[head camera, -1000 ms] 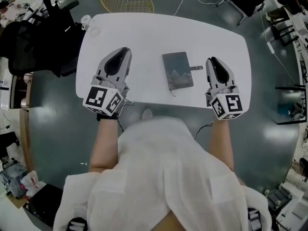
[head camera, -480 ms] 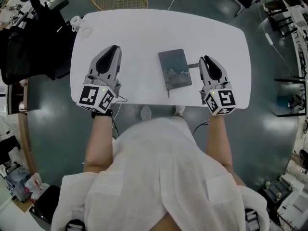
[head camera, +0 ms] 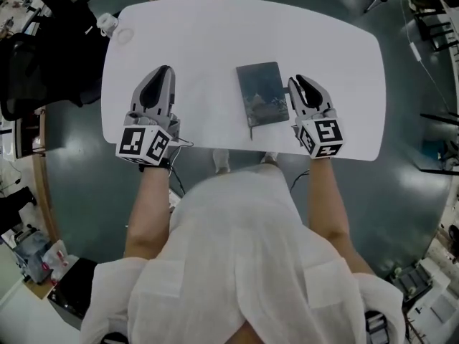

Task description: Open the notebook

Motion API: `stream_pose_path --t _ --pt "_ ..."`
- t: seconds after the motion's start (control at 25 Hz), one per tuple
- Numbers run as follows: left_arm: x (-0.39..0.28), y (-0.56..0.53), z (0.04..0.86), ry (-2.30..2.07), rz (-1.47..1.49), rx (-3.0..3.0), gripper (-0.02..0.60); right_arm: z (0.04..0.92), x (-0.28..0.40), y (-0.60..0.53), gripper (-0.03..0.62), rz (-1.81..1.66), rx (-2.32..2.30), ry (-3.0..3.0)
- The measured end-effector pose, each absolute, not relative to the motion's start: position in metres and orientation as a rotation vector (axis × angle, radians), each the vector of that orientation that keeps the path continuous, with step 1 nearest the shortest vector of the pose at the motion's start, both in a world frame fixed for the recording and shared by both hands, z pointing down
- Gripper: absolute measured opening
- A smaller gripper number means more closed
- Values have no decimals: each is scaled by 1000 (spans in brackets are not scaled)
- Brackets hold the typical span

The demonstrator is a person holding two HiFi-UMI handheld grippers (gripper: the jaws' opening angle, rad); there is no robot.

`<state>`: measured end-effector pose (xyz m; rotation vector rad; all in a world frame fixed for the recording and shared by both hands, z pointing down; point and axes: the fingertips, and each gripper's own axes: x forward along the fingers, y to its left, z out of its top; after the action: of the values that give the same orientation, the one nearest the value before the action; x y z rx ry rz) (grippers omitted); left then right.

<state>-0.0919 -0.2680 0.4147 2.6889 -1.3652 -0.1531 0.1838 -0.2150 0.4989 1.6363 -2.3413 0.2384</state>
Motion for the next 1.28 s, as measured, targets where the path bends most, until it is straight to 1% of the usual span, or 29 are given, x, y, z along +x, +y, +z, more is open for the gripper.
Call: stream_pose_path --t 0.28,0.72,1.28 --pt "-83 -276 457 -1377 -77 2623 18 552 189 -226 84 308 1581 -2269" --pt "-59 -280 504 -1359 65 2577 17 618 199 -236 84 476 1538 -2185" --pt "-48 -281 518 -1335 115 2579 15 674 206 -237 84 626 1485 -2087"
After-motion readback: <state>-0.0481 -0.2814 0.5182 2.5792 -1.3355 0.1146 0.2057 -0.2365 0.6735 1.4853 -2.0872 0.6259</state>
